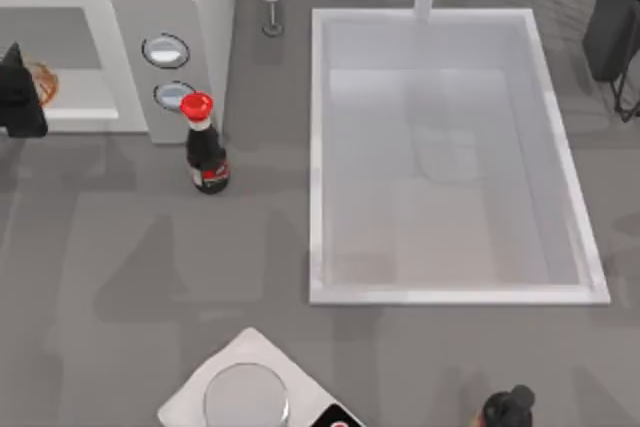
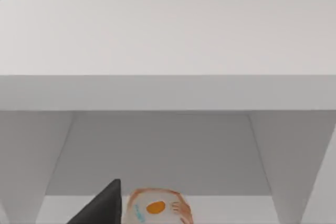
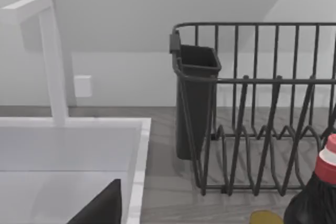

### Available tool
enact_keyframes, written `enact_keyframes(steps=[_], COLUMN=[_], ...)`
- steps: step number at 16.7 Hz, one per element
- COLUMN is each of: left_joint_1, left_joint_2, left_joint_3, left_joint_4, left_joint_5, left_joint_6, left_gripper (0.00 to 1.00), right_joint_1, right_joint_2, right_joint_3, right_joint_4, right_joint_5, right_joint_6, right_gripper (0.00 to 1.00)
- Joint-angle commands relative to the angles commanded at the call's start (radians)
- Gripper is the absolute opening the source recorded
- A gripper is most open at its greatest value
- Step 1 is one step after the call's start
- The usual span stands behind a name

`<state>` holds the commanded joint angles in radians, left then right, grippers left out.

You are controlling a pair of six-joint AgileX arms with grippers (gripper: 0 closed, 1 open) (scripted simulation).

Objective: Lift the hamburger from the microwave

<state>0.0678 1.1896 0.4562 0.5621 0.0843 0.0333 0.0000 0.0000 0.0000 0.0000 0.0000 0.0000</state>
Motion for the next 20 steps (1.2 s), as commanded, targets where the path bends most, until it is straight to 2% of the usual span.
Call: enact_keyframes(steps=[6, 11, 15, 20], left_joint_1=[0.035, 0.058, 0.070, 0.073], left_joint_2=[0.609, 1.020, 1.225, 1.279], left_joint_3=[0.234, 0.391, 0.470, 0.491], left_joint_4=[0.288, 0.482, 0.579, 0.604], left_joint_5=[0.043, 0.072, 0.087, 0.091], left_joint_6=[0.017, 0.029, 0.034, 0.036], left_gripper=[1.00, 1.00, 1.00, 1.00], right_joint_1=[0.000, 0.000, 0.000, 0.000], right_joint_2=[0.000, 0.000, 0.000, 0.000], right_joint_3=[0.000, 0.000, 0.000, 0.000], right_joint_4=[0.000, 0.000, 0.000, 0.000], right_joint_5=[0.000, 0.000, 0.000, 0.000], right_joint_6=[0.000, 0.000, 0.000, 0.000], right_gripper=[1.00, 1.00, 1.00, 1.00])
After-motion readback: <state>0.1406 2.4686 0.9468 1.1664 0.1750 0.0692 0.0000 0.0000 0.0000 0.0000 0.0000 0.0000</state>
